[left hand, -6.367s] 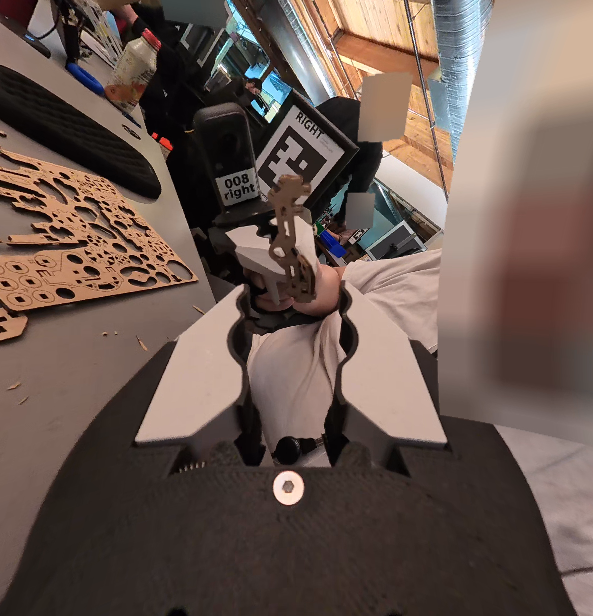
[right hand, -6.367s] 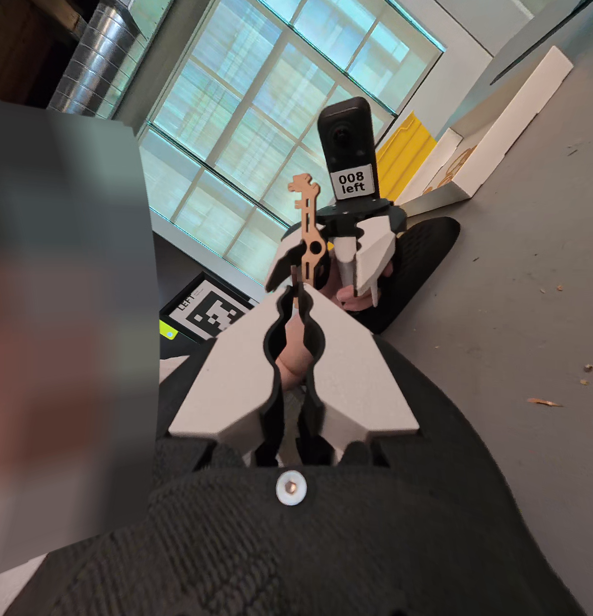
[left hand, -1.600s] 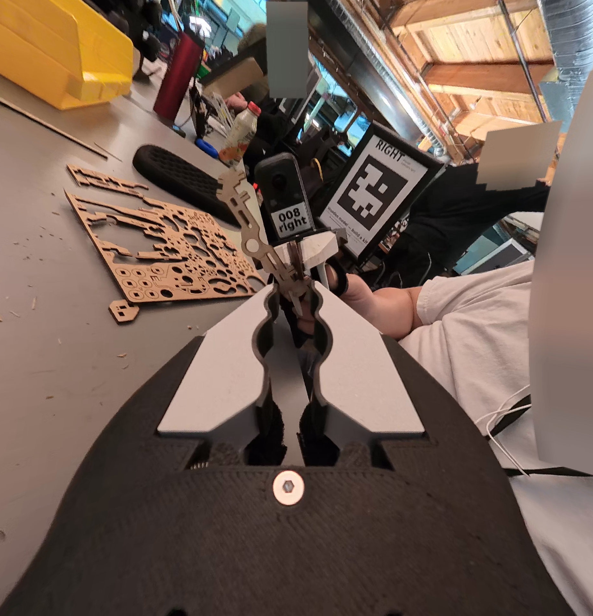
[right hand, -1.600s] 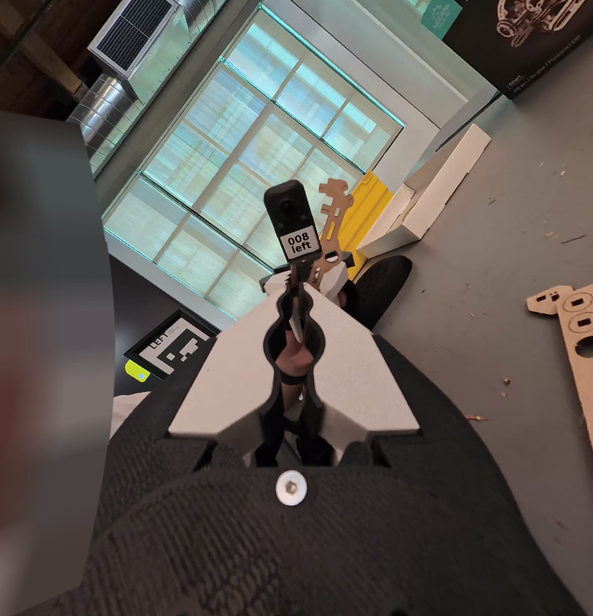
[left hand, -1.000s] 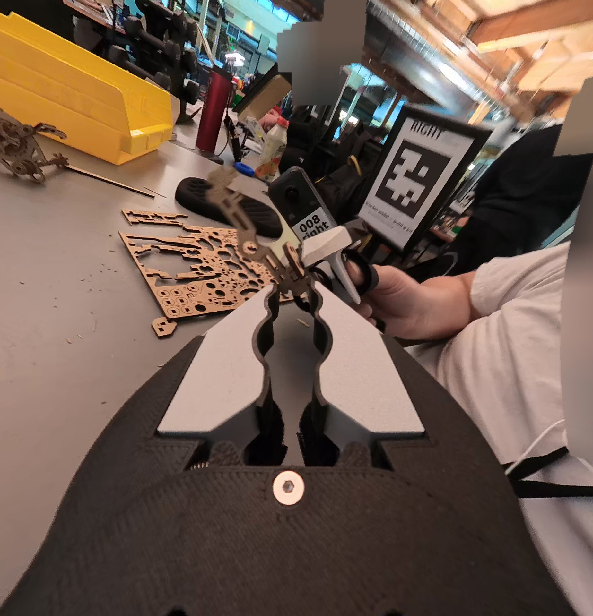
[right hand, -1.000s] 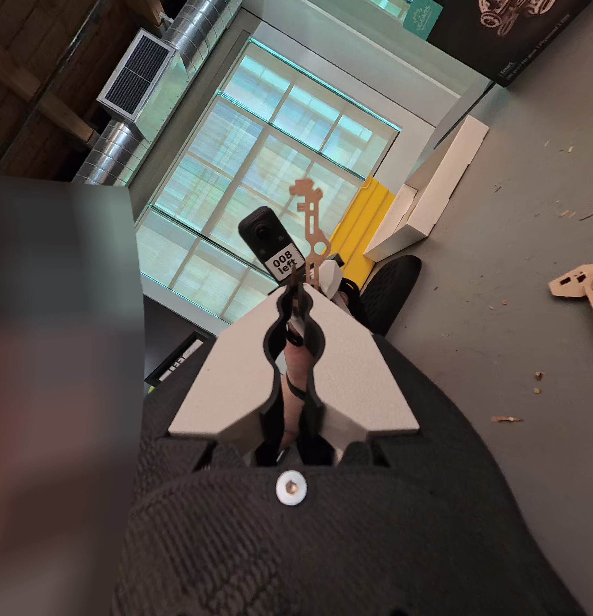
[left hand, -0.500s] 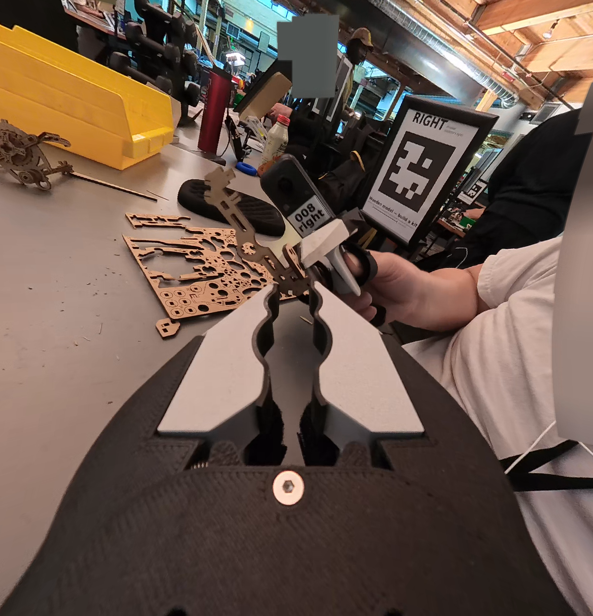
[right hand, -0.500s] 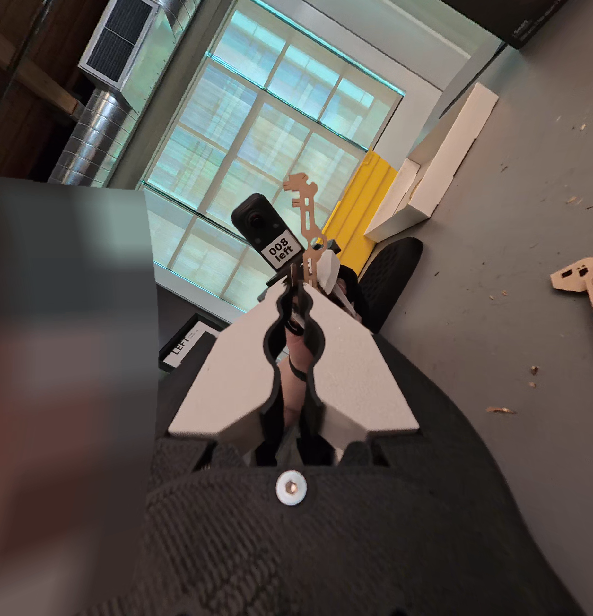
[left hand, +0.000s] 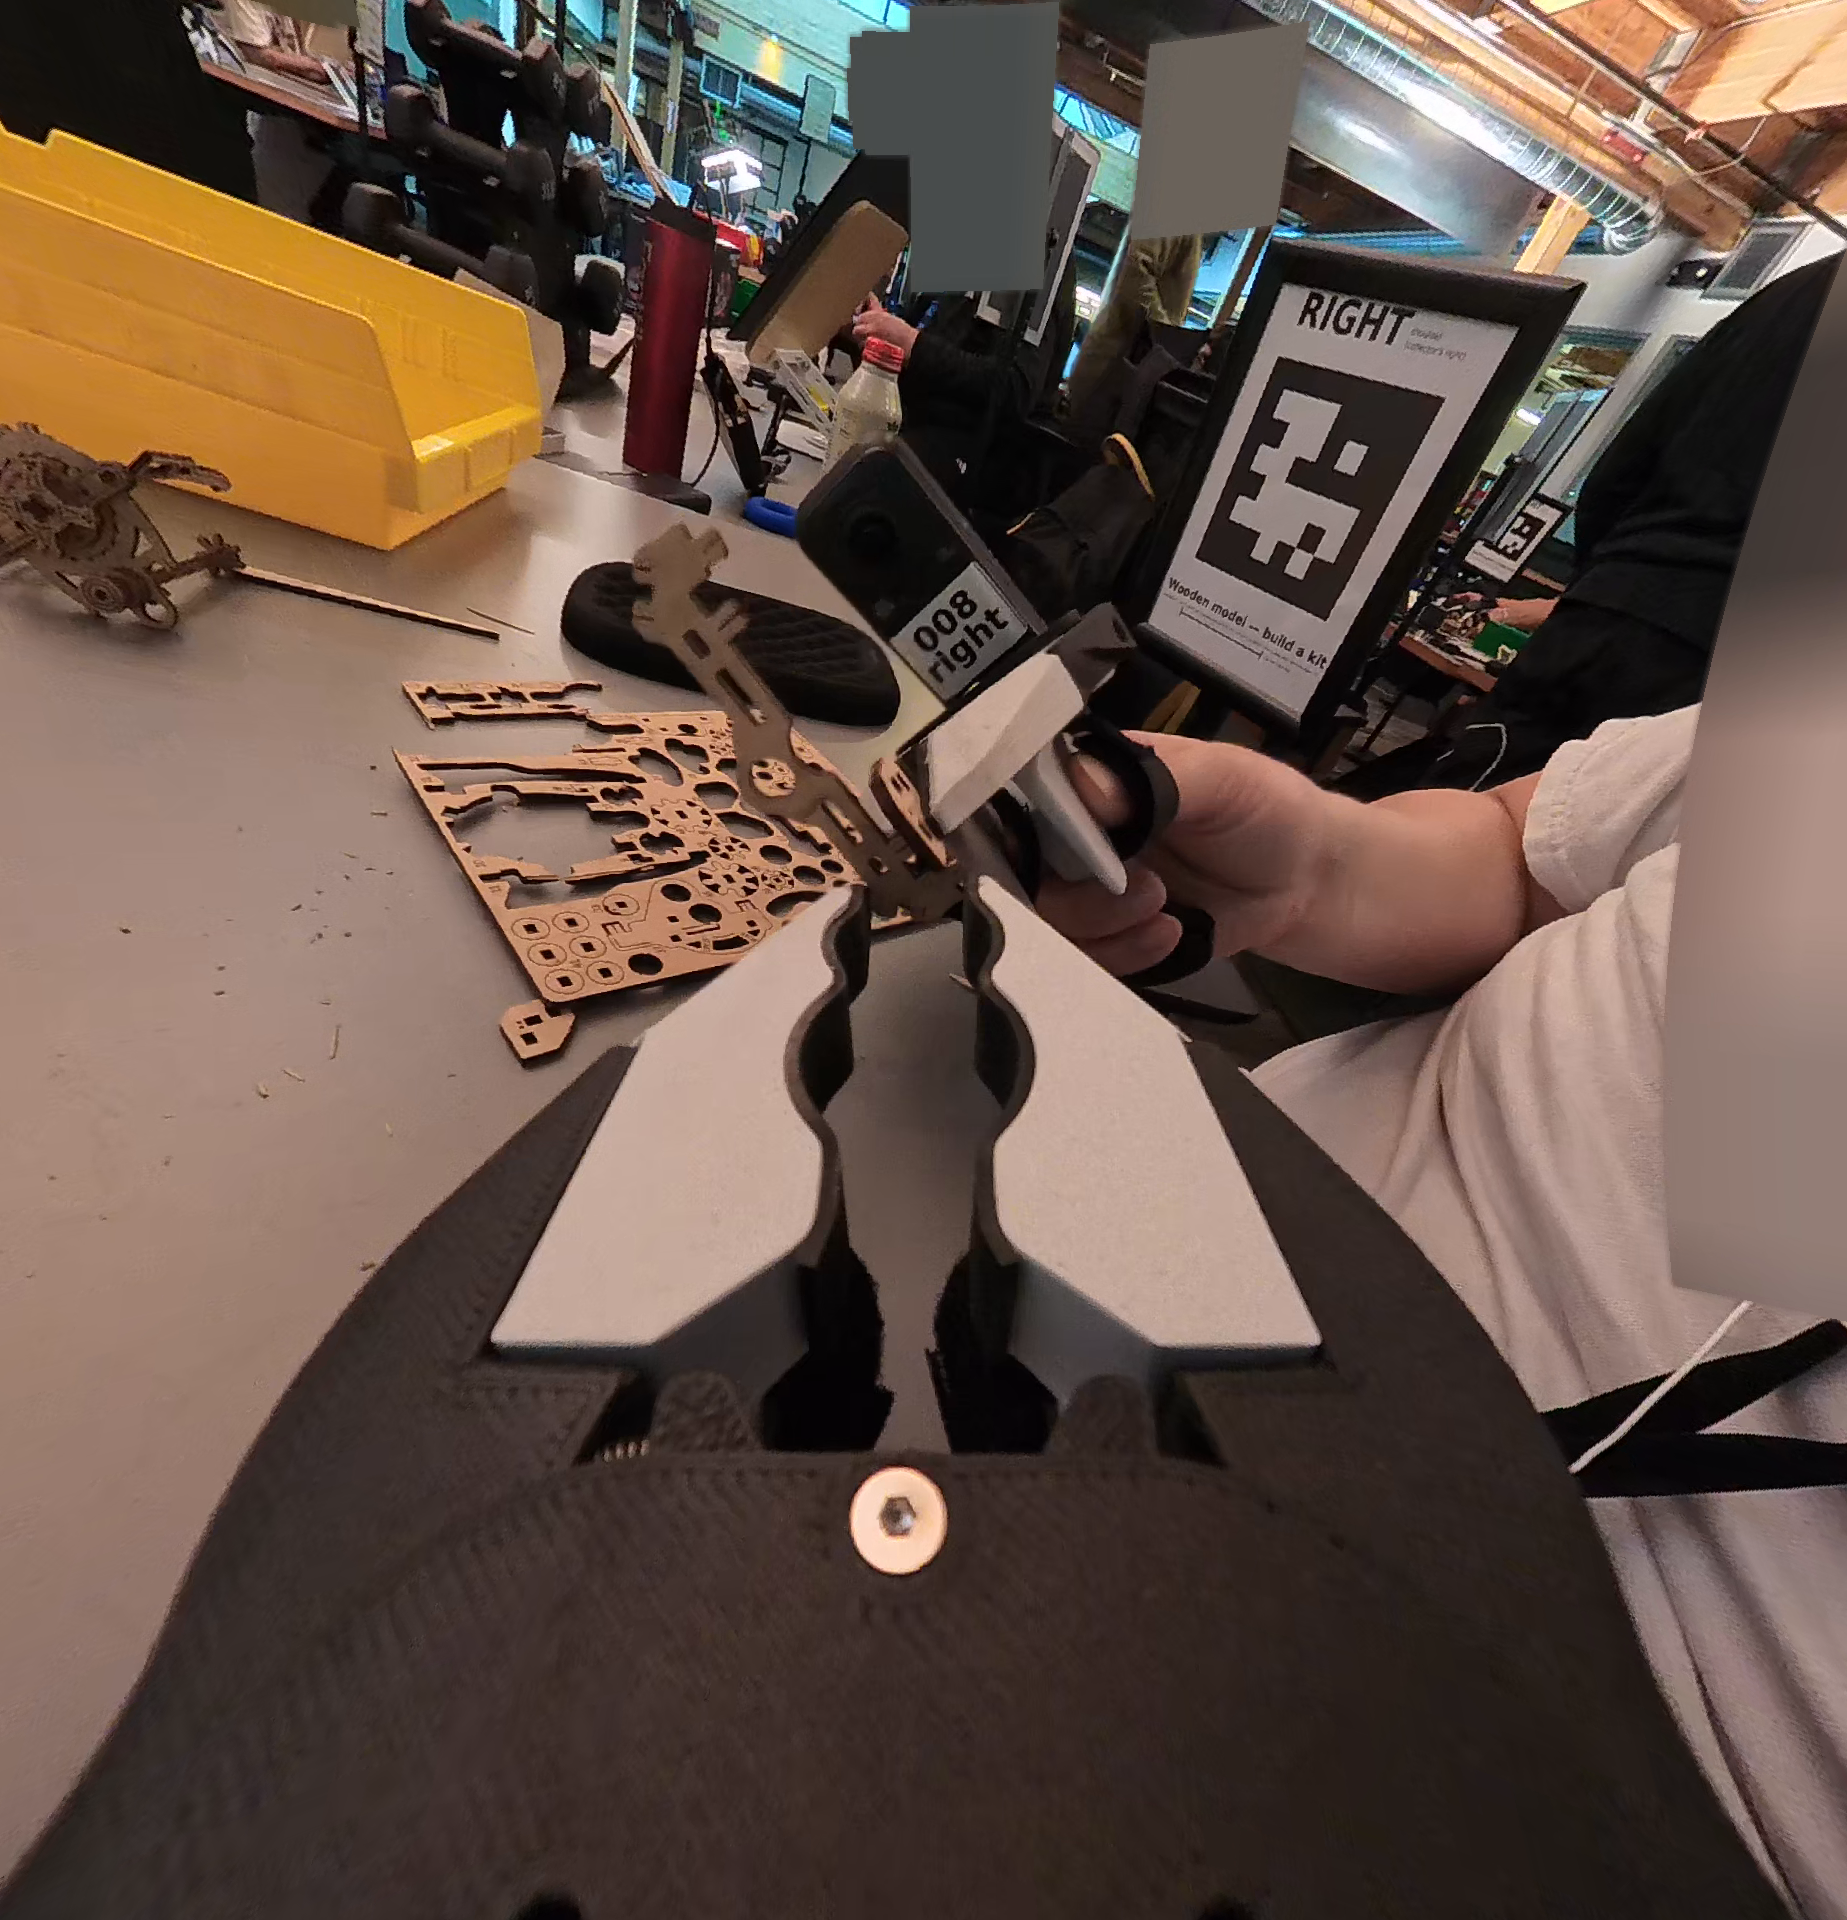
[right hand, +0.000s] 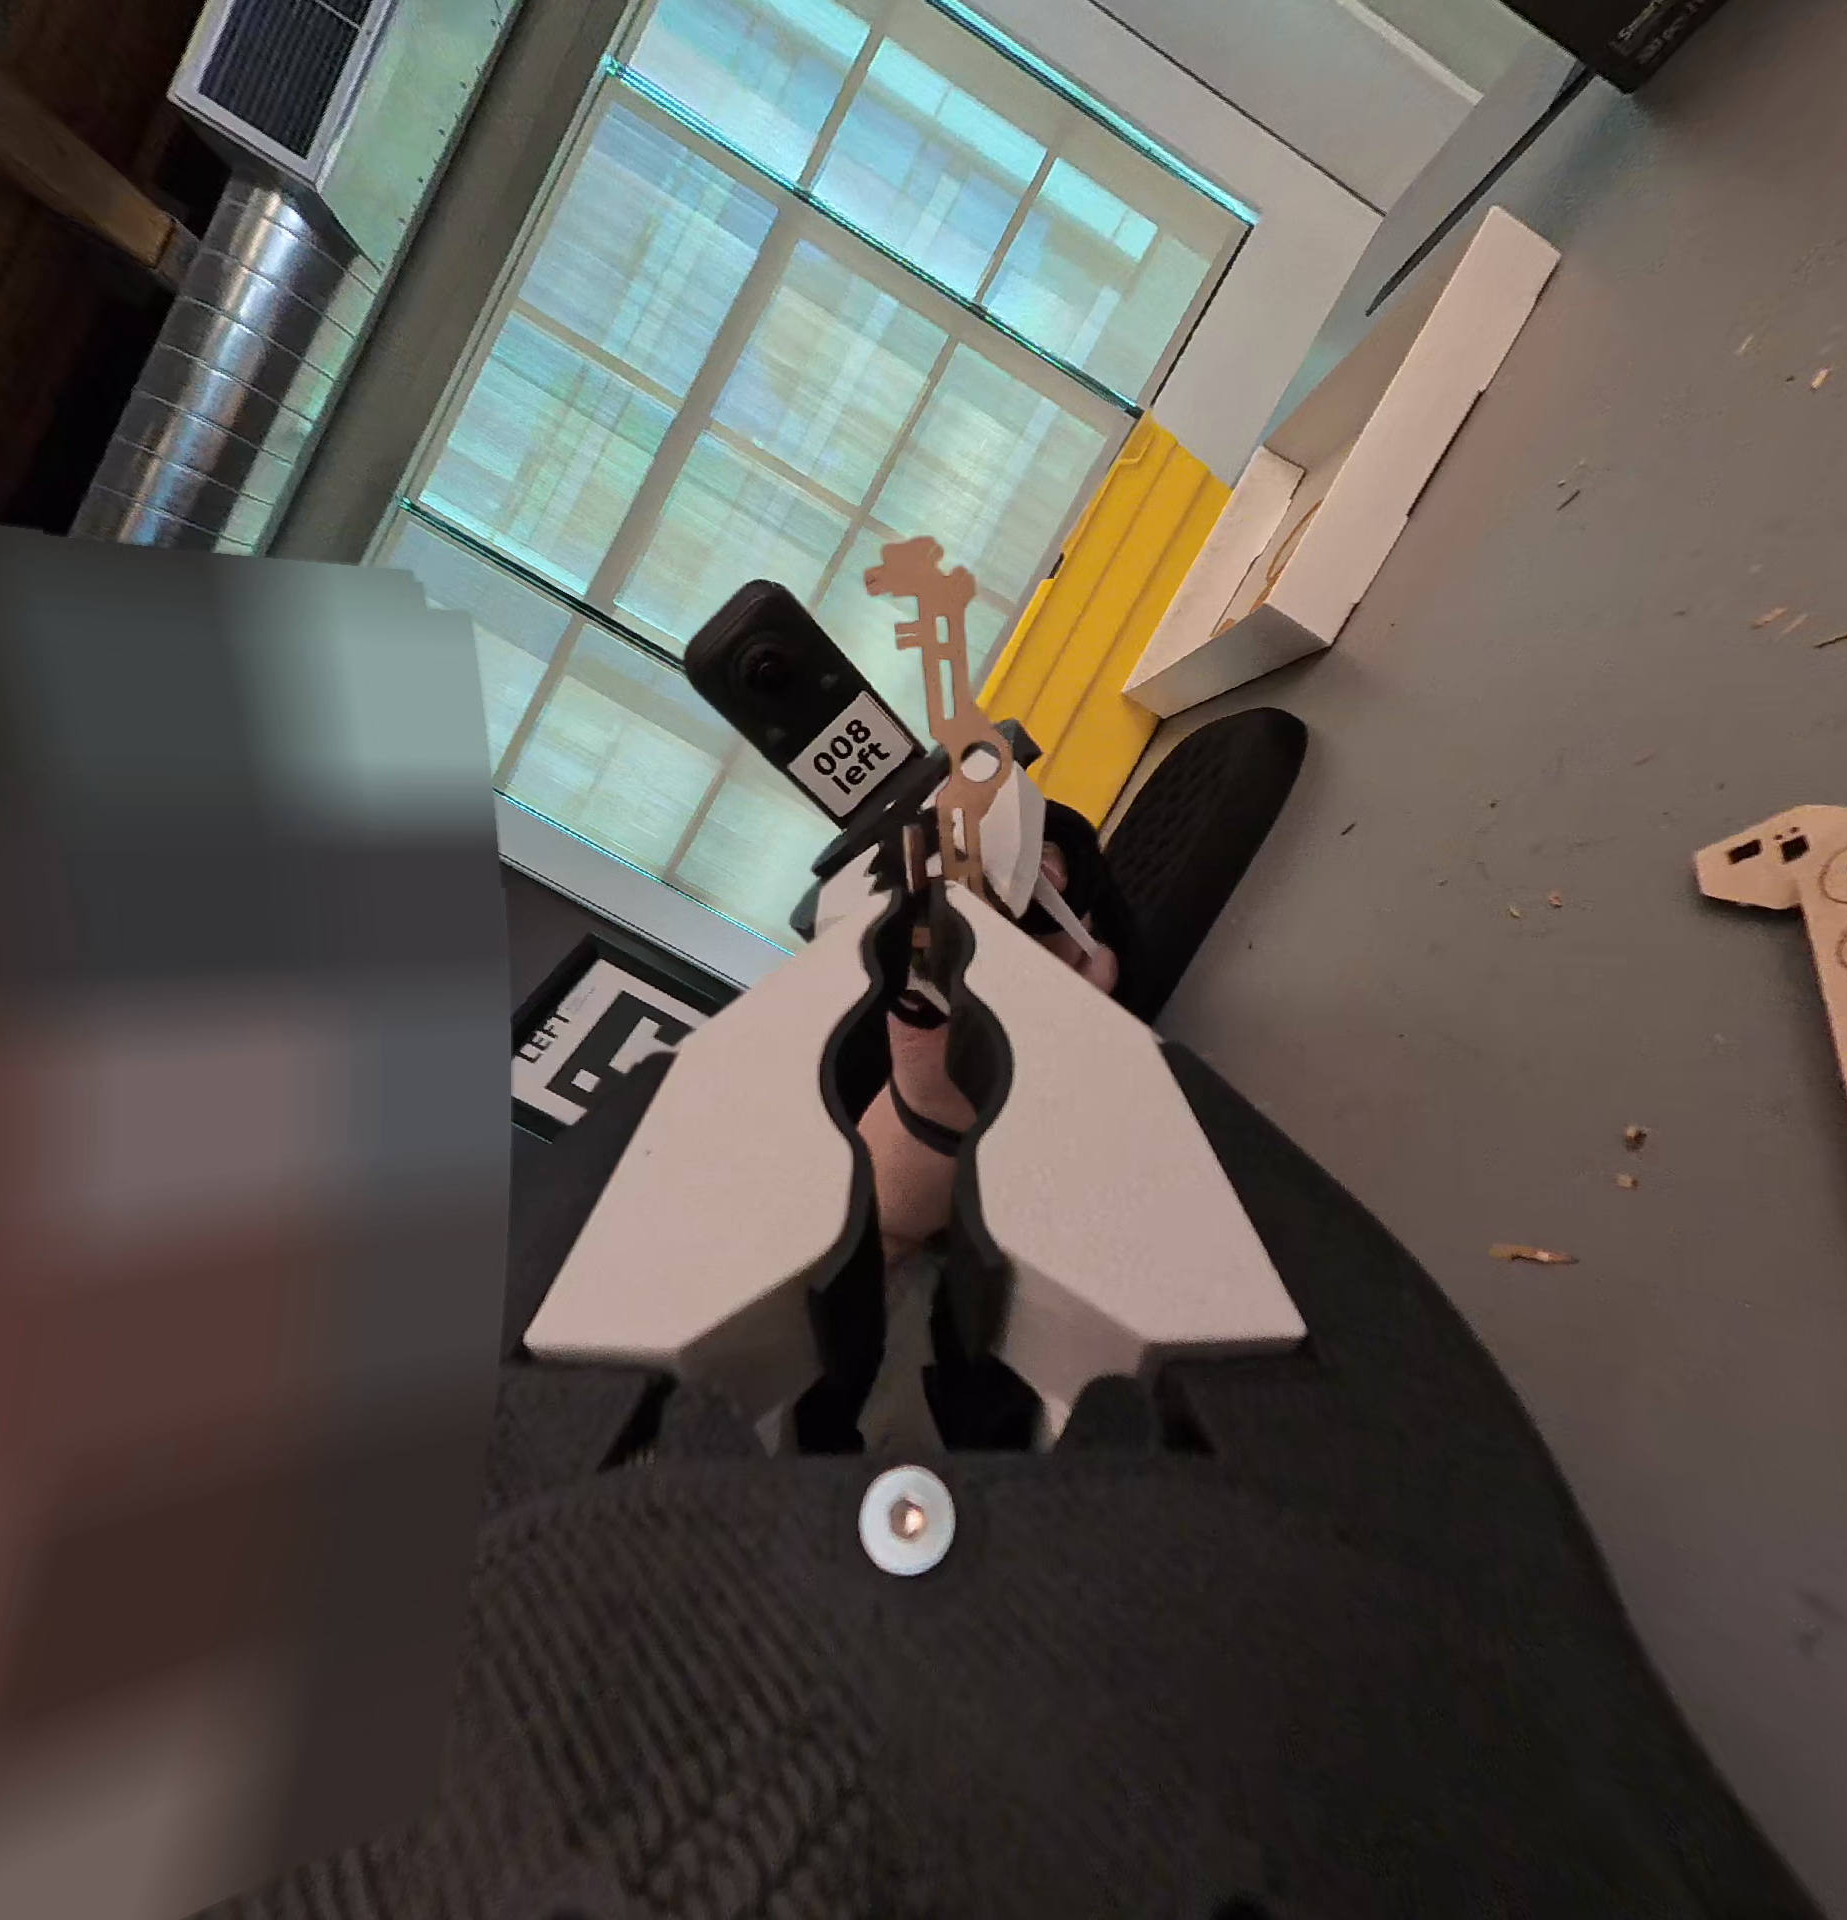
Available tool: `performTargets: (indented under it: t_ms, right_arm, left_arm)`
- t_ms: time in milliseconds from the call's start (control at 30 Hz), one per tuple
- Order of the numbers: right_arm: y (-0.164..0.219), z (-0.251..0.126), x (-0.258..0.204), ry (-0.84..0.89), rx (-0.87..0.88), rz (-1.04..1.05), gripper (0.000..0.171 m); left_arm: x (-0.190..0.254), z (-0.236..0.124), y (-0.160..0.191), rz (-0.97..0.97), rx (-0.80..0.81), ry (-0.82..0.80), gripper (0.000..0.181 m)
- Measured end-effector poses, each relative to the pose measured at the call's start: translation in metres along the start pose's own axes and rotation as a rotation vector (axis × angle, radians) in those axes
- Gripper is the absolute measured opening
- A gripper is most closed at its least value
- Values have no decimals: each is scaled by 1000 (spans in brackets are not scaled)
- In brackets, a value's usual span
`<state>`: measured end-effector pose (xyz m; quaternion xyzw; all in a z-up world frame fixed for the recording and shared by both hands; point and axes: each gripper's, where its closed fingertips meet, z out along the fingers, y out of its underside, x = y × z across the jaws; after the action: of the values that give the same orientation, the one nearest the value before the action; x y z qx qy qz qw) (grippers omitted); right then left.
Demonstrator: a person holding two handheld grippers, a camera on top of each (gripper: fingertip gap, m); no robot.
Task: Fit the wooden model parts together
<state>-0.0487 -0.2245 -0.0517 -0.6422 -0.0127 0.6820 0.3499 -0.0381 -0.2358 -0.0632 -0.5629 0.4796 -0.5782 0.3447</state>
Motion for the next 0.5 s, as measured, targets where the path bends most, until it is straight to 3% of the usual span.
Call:
performTargets:
  t_ms: [33,500]
  right_arm:
    - [0,0,0,7,-1,-19,2]
    - [3,5,-5,-2,27,-62,1]
  left_arm:
    - [0,0,0,-4,-1,2,15]
    - [7,-1,-2,-21,21,52,16]
